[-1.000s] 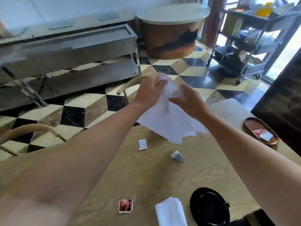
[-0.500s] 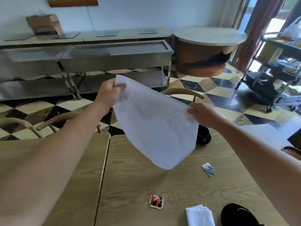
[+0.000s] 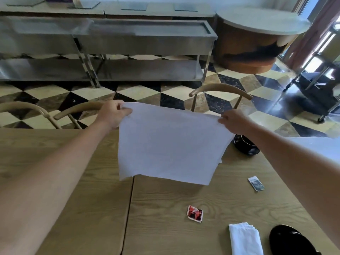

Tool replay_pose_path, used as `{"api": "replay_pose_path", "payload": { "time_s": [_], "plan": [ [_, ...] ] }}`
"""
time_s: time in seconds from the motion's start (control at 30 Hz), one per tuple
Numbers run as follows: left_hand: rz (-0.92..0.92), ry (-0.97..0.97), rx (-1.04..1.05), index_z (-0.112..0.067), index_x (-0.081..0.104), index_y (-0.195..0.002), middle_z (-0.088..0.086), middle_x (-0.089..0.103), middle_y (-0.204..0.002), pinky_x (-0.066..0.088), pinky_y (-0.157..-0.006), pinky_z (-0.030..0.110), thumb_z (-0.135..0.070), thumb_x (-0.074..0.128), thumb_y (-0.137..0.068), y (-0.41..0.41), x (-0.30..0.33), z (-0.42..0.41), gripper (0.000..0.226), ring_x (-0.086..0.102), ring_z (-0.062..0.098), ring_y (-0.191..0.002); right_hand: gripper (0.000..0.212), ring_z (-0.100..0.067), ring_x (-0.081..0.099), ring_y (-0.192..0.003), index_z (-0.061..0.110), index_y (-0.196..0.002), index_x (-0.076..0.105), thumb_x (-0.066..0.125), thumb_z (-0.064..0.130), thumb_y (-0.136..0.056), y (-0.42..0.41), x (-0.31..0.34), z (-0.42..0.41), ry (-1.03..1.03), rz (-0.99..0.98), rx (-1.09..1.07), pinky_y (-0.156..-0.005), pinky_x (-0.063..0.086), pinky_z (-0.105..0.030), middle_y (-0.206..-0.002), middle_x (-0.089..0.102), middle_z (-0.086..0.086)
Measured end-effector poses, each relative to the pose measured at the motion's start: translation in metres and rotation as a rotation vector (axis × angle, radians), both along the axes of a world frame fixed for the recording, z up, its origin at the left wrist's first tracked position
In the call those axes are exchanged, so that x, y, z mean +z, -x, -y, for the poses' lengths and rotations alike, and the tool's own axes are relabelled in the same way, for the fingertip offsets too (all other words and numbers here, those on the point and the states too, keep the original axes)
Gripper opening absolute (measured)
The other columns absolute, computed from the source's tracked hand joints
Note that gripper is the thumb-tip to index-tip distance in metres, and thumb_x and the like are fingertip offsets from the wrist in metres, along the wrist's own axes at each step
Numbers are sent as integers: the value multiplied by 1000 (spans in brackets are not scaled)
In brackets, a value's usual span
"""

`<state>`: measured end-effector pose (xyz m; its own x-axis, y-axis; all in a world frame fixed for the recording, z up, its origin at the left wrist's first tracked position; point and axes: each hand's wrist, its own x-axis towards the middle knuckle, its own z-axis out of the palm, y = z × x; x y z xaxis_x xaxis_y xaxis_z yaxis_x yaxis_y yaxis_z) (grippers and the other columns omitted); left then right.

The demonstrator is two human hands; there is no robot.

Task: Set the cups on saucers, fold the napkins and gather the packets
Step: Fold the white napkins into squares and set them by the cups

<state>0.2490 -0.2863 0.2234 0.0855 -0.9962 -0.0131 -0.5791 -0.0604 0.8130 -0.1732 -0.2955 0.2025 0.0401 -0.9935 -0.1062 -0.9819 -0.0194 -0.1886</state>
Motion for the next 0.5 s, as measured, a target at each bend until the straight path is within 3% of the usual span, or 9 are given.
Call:
{"api": "replay_pose_path", "payload": {
  "time_s": [0.1,0.2,0.27,0.4,0.5],
  "plan": [
    [95,46,49,-18,70,-87,1,71,-87,48,-63,34,-29,68,-90,-1,4,14,11,67,25,-88,31,-29,56,-70,17,-67,52,53,19,-97,-4,6,19,119,104,-93,-53,31,-31,-65,51,-1],
    [60,85,144,-19,73,-96,2,73,-98,52,-76,35,-32,68,-92,5,18,31,15,67,27,-99,22,-12,42,-56,14,-76,62,54,18,-96,-9,29,27,278,120,-164,-48,21,-24,-62,49,2],
    [17,143,180,-23,73,-92,4,73,-97,54,-83,42,-34,64,-95,8,29,39,14,68,30,-97,23,-12,44,-59,18,-78,63,52,22,-97,-10,46,31,324,227,-153,-49,25,-24,-73,58,-4],
    [-55,208,180,-33,72,-92,-8,71,-94,47,-76,30,-40,61,-96,6,43,43,14,68,25,-98,34,-13,51,-60,39,-71,53,50,20,-99,-8,75,25,366,366,-67,-51,34,-27,-67,57,8],
    [-112,210,133,-38,74,-83,-7,75,-94,56,-80,33,-38,65,-96,1,40,32,16,71,23,-96,22,-24,55,-65,28,-77,60,56,24,-99,1,75,10,361,342,-28,-54,40,-30,-70,59,7]
  ]
}}
